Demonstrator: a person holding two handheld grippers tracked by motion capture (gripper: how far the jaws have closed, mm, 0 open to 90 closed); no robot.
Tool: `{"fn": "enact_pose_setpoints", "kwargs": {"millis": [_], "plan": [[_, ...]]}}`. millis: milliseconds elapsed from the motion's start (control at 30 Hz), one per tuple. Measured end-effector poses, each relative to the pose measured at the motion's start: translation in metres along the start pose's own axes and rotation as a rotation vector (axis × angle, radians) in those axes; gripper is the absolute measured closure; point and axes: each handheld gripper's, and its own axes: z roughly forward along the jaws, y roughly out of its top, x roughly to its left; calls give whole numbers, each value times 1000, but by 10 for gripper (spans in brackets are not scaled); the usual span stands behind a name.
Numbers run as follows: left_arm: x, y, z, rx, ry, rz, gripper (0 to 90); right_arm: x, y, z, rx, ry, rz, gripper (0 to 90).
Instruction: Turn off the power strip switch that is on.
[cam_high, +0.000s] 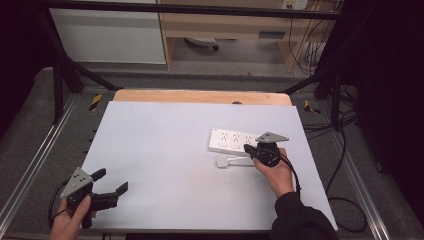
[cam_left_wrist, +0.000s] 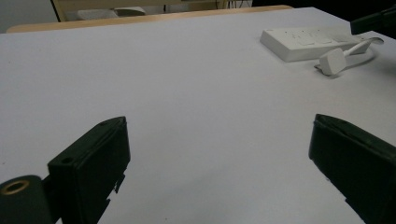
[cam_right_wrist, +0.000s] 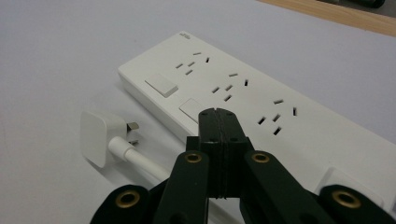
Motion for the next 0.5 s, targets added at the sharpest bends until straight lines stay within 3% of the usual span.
{"fn": "enact_pose_setpoints", "kwargs": {"millis": [500], "plan": [[0,0,0,0,0,0,52,-5,-3,17,6,-45,33,900]]}}
